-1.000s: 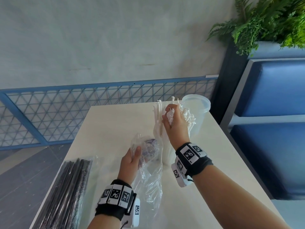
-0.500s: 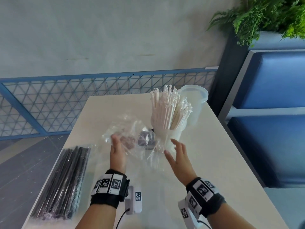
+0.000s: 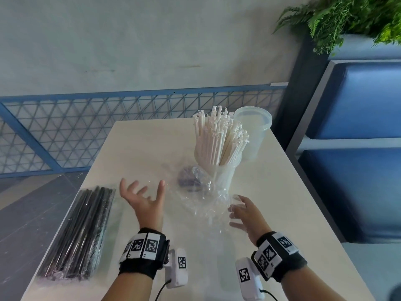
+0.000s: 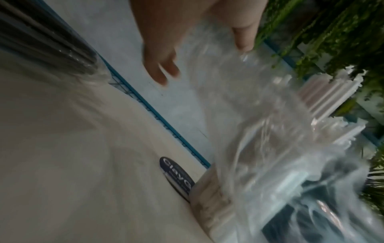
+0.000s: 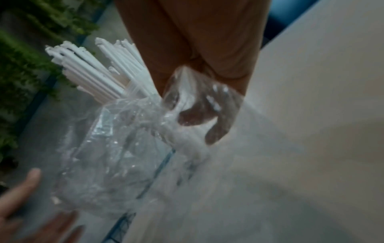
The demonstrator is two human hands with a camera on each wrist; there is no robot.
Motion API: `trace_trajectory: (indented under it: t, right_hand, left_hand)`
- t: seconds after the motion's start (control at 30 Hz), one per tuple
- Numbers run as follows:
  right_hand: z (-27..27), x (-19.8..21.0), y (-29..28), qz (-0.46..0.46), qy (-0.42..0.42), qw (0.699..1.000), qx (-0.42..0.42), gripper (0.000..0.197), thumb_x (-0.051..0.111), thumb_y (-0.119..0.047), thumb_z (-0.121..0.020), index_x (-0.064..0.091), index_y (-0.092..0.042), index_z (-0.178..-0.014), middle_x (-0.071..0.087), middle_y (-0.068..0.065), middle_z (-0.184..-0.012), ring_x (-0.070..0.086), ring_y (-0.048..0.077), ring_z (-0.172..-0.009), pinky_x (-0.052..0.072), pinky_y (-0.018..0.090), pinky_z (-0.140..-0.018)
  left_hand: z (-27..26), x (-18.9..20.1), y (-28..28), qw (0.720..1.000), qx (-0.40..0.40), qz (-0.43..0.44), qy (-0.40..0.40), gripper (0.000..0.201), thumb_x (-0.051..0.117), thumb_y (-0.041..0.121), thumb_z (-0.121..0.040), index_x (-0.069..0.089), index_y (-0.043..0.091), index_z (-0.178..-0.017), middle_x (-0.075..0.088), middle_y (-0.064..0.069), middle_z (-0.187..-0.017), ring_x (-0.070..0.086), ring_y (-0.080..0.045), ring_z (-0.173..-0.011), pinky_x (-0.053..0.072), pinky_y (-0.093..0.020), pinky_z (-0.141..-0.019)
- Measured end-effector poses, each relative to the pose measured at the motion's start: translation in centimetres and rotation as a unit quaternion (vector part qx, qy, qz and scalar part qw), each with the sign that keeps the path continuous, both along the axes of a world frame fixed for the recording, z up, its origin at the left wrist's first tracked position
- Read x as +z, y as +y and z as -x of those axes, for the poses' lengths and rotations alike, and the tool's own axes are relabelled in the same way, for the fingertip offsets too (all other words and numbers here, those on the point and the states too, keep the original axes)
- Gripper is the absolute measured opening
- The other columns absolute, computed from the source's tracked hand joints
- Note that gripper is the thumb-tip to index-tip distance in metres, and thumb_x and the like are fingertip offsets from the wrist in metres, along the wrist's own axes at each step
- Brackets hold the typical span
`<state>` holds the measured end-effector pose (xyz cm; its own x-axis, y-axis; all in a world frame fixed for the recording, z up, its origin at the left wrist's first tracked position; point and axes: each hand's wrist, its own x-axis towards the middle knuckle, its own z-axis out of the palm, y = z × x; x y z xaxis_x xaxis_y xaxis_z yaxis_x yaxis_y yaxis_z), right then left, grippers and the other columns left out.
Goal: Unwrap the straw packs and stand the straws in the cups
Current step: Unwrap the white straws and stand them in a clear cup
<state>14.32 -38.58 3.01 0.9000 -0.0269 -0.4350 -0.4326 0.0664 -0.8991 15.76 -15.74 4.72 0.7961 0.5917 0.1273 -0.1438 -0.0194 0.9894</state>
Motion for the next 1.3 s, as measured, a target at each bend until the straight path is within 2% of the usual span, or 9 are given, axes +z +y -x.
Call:
trace_trajectory:
  t: [0.17, 0.37, 0.5, 0.6, 0.7, 0.83, 0.97, 1.17, 1.3]
  right_hand:
    - [0.1, 0.2, -1.6, 0.047, -0.031, 0.998, 0.005, 0.038, 0.055, -0.002, -0.087, 0.046, -0.018, -0.12, 0.054, 0.008, -0.089, 0.056, 0.016, -0.072, 0.054, 0.04, -0.077]
    - [-0.8, -0.2, -4.2, 0.131, -0.072, 0.988, -0.042, 0.036, 0.052, 0.0, -0.088, 0.05, -0.009, -0.122, 0.061, 0.007, -0.083, 0.06, 0.019, -0.071, 0.054, 0.038, -0.072]
    - [-1.0, 0.2, -6.6, 0.278, -0.149, 0.936, -0.159, 0.04, 0.057, -0.003, -0.086, 0.047, -0.011, -0.123, 0.061, 0.011, -0.099, 0.06, 0.026, -0.09, 0.047, 0.037, -0.084]
    - [-0.6, 0.7, -6.2, 0.472, -0.236, 0.838, -0.138, 0.053, 0.06, -0.016, -0.086, 0.04, -0.021, -0.134, 0.043, 0.014, -0.13, 0.042, 0.03, -0.121, 0.03, 0.043, -0.106]
    - [0.1, -0.7, -5.9, 0.617, -0.246, 0.747, 0.038, 0.068, 0.063, -0.038, -0.081, 0.032, -0.032, -0.141, 0.015, 0.01, -0.154, -0.002, 0.028, -0.144, -0.004, 0.054, -0.109]
    - [0.3, -3.1, -6.1, 0.676, -0.173, 0.685, 0.211, 0.093, 0.075, -0.052, -0.064, 0.036, -0.015, -0.141, 0.006, 0.017, -0.156, -0.016, 0.03, -0.143, 0.015, 0.065, -0.105]
    - [-0.8, -3.6, -6.5, 0.606, -0.041, 0.705, 0.366, 0.085, 0.036, -0.061, -0.089, -0.022, -0.029, -0.143, -0.041, -0.002, -0.143, -0.035, 0.032, -0.136, 0.0, 0.062, -0.111]
    - [-1.1, -5.4, -7.6, 0.563, 0.06, 0.724, 0.394, 0.095, 0.038, -0.073, -0.08, -0.023, -0.033, -0.142, -0.037, -0.005, -0.149, -0.03, 0.034, -0.138, 0.009, 0.071, -0.105]
    - [-1.1, -5.2, -7.3, 0.555, 0.071, 0.727, 0.398, 0.096, 0.036, -0.073, -0.08, -0.024, -0.03, -0.142, -0.039, -0.002, -0.148, -0.031, 0.036, -0.137, 0.009, 0.072, -0.104]
  left_hand:
    - [-0.6, 0.1, -0.7, 0.978, -0.139, -0.144, 0.057, 0.081, 0.058, 0.075, -0.057, 0.054, 0.019, -0.116, 0.061, 0.008, -0.105, 0.056, -0.008, -0.1, 0.04, -0.015, -0.084]
    - [-1.2, -0.9, -1.1, 0.973, -0.064, -0.208, 0.084, 0.034, 0.066, 0.029, -0.084, 0.045, 0.015, -0.062, 0.048, 0.001, -0.056, 0.043, -0.01, -0.053, 0.034, -0.021, -0.056]
    - [-0.3, -1.8, -2.2, 0.963, -0.086, -0.241, 0.084, 0.028, 0.057, 0.014, -0.09, 0.041, 0.008, -0.069, 0.039, -0.002, -0.053, 0.032, -0.011, -0.047, 0.029, -0.018, -0.048]
    - [1.0, -2.8, -3.8, 0.956, -0.17, -0.206, 0.126, 0.02, 0.05, 0.002, -0.091, 0.039, 0.019, -0.091, 0.061, -0.002, -0.071, 0.045, -0.009, -0.039, 0.039, -0.018, -0.046]
    - [2.0, -3.5, -4.1, 0.939, -0.229, -0.209, 0.151, 0.06, 0.046, -0.01, -0.085, 0.033, 0.032, -0.126, 0.062, 0.004, -0.097, 0.052, -0.014, -0.043, 0.047, -0.021, -0.049]
    - [2.8, -4.4, -4.2, 0.89, -0.307, -0.283, 0.185, 0.072, 0.04, -0.013, -0.082, 0.039, 0.039, -0.132, 0.049, 0.003, -0.122, 0.049, -0.011, -0.047, 0.048, -0.021, -0.054]
    - [2.6, -5.0, -4.2, 0.865, -0.297, -0.317, 0.253, 0.062, 0.041, -0.01, -0.083, 0.038, 0.017, -0.139, 0.038, 0.0, -0.142, 0.061, -0.019, -0.071, 0.05, -0.021, -0.068]
    - [1.8, -4.3, -6.6, 0.706, -0.19, -0.481, 0.483, 0.066, 0.037, 0.008, -0.094, -0.001, 0.004, -0.147, -0.001, -0.015, -0.156, 0.022, -0.032, -0.14, 0.027, -0.05, -0.11]
    - [2.0, -3.4, -11.3, 0.641, -0.283, -0.62, 0.353, 0.081, 0.037, 0.037, -0.095, -0.024, 0.014, -0.143, -0.035, -0.013, -0.149, -0.021, -0.033, -0.142, -0.003, -0.062, -0.111]
